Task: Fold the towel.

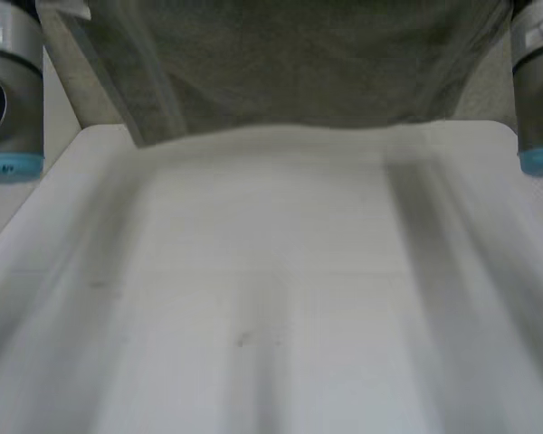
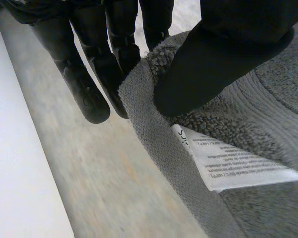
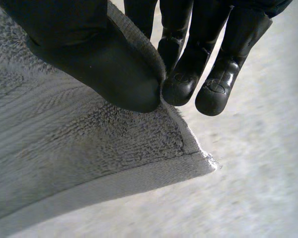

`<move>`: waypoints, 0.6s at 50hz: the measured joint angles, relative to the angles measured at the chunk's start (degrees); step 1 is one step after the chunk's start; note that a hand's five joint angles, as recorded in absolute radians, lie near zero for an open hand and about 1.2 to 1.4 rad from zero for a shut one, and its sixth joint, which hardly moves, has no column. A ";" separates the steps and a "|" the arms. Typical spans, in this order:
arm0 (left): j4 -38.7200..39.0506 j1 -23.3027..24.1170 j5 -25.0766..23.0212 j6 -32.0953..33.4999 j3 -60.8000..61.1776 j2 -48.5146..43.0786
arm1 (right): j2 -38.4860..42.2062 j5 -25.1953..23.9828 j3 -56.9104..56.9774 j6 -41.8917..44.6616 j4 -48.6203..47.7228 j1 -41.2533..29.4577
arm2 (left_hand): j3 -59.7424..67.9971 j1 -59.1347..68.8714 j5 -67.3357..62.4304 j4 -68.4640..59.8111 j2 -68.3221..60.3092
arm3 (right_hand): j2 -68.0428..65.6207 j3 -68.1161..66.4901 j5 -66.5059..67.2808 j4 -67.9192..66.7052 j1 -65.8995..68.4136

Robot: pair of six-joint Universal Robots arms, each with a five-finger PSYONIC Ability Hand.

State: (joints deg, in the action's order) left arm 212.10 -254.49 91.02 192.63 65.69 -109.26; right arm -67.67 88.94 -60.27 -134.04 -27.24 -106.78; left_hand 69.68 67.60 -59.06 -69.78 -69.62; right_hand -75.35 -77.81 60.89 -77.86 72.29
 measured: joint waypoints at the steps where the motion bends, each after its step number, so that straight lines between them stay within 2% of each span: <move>1: -0.10 -0.12 -0.07 -0.51 1.31 0.19 | -0.03 -0.20 -0.62 -0.09 1.25 0.05 | 0.00 0.00 0.00 0.00 -0.03 | 0.00 0.00 0.00 0.00 0.00; 5: -0.68 -0.62 -0.66 -2.12 7.61 0.56 | 0.37 -1.85 -3.83 -0.28 7.54 0.33 | 0.00 0.00 0.00 0.00 -0.05 | 0.00 0.00 0.00 0.00 0.00; 12: -1.27 -2.06 -5.05 -2.36 22.45 -1.63 | 4.39 -7.07 -13.09 0.10 16.79 0.70 | 0.00 0.00 0.00 0.00 -0.11 | 0.00 0.00 0.00 0.00 0.00; 21: -5.71 -2.71 -7.29 -0.45 33.96 -5.63 | 9.51 -9.46 -23.02 0.74 21.79 1.19 | 0.00 0.00 0.00 0.00 -0.11 | 0.00 0.00 0.00 0.00 0.00; 26: -14.28 -3.60 -7.33 4.90 38.67 -0.84 | 5.41 -9.50 -28.32 1.52 26.90 3.12 | 0.01 0.00 -0.01 0.00 -0.11 | 0.00 0.00 0.00 0.00 0.00; 28: -14.28 -3.60 -7.33 4.90 38.67 -0.84 | 5.41 -9.50 -28.32 1.52 26.90 3.12 | 0.01 0.00 -0.01 0.00 -0.11 | 0.00 0.00 0.00 0.00 0.00; 29: -19.53 -4.83 -7.38 8.19 41.50 4.15 | 2.34 -9.52 -30.31 2.30 29.65 4.04 | 0.01 0.00 -0.02 0.00 -0.11 | 0.00 0.00 0.00 0.00 0.00; 30: -21.45 -5.34 -7.38 9.24 42.60 6.35 | -2.29 -9.54 -32.81 3.82 33.76 5.33 | 0.01 0.00 0.00 0.00 -0.11 | 0.00 0.00 0.00 0.00 0.00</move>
State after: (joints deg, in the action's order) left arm 190.65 -259.83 83.63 201.87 108.29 -102.91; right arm -69.96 79.40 -93.09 -130.22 6.53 -101.45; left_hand 69.69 67.60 -59.07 -69.78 -69.74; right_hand -75.35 -77.81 60.89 -77.86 72.29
